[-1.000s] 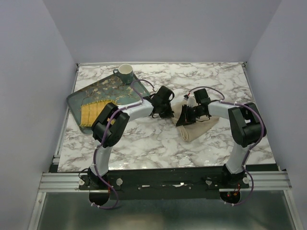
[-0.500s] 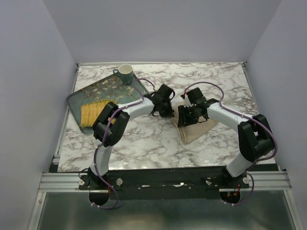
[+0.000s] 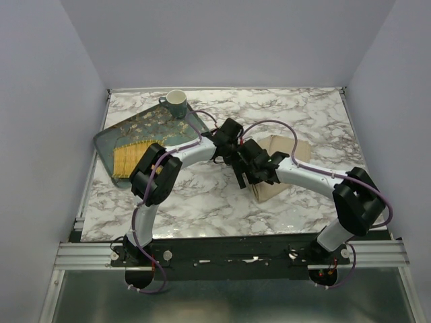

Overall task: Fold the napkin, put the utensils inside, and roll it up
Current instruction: Roll the napkin with the utensil

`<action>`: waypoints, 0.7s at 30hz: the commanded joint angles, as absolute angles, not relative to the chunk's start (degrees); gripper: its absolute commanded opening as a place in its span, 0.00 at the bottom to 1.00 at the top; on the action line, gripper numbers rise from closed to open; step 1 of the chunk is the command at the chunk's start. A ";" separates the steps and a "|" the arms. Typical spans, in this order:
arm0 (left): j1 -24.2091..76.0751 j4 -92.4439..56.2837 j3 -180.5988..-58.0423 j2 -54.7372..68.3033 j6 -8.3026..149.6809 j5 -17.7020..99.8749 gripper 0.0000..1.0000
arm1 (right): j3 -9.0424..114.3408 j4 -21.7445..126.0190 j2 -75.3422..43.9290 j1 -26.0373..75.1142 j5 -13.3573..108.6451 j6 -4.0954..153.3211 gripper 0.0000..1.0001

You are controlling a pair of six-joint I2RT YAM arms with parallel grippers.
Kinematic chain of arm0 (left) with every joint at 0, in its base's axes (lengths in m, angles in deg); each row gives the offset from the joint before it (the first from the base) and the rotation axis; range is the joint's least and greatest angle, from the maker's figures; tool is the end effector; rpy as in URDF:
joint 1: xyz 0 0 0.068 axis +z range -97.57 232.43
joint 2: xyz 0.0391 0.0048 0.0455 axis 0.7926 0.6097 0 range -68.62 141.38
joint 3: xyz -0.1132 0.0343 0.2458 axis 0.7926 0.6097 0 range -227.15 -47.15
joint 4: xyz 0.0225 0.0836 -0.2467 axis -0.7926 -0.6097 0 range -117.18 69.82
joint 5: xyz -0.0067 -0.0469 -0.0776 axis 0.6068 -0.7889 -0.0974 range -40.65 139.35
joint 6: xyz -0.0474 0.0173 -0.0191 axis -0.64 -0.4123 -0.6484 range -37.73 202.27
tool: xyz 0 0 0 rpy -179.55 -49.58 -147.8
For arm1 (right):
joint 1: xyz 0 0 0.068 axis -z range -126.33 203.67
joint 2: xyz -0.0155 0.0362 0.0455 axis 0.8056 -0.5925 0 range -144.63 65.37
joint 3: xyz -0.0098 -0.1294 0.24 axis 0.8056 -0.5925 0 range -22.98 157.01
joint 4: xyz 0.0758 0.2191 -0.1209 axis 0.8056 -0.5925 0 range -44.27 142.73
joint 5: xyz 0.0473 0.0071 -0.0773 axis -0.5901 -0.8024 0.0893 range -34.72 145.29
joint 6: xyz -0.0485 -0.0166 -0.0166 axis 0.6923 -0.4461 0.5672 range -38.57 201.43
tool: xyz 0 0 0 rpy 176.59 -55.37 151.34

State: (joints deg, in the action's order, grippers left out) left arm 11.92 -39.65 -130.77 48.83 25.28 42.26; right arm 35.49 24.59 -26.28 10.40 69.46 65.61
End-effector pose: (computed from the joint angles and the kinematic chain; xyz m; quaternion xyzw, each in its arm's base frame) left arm 0.3346 -0.2917 0.1734 -0.1165 0.9403 -0.2749 0.1631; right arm 0.2372 0.2113 0.1984 -0.1984 0.9412 0.0172 0.2728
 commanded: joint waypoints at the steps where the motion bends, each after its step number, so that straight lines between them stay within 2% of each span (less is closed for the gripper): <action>1: 12.00 -39.87 -130.47 49.24 24.79 41.09 0.00 | 34.14 27.42 -26.38 7.53 77.95 64.74 0.94; 3: 12.18 -39.61 -130.21 49.15 24.35 40.74 0.00 | 34.06 27.68 -27.08 6.65 78.75 64.47 0.85; 4: 12.27 -39.52 -130.12 49.15 24.26 40.65 0.00 | 34.23 27.86 -27.52 5.69 79.27 64.03 0.73; 5: 12.35 -39.52 -130.21 49.15 24.17 40.47 0.00 | 34.41 27.86 -28.14 5.24 79.63 63.85 0.71; 9: 12.53 -39.43 -130.12 49.15 24.09 40.03 0.00 | 35.46 27.77 -31.12 3.22 82.70 63.50 0.72; 15: 12.88 -38.47 -129.42 49.24 23.21 38.89 0.00 | 35.90 27.95 -33.68 1.72 86.22 63.41 0.66; 18: 12.97 -38.47 -129.50 49.41 23.12 38.89 0.00 | 35.73 28.21 -34.12 1.11 88.24 63.23 0.58; 19: 12.97 -38.47 -129.59 49.41 23.21 38.80 0.00 | 35.64 28.21 -34.21 0.76 88.94 63.06 0.52; 21: 12.97 -38.38 -129.59 49.59 23.03 38.71 0.00 | 35.55 28.21 -34.12 0.32 89.82 62.71 0.48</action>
State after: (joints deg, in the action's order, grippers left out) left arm 13.28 -39.54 -129.74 48.83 23.73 40.59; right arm 34.82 27.15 -32.99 1.94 84.98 63.32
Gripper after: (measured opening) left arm 0.023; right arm 0.536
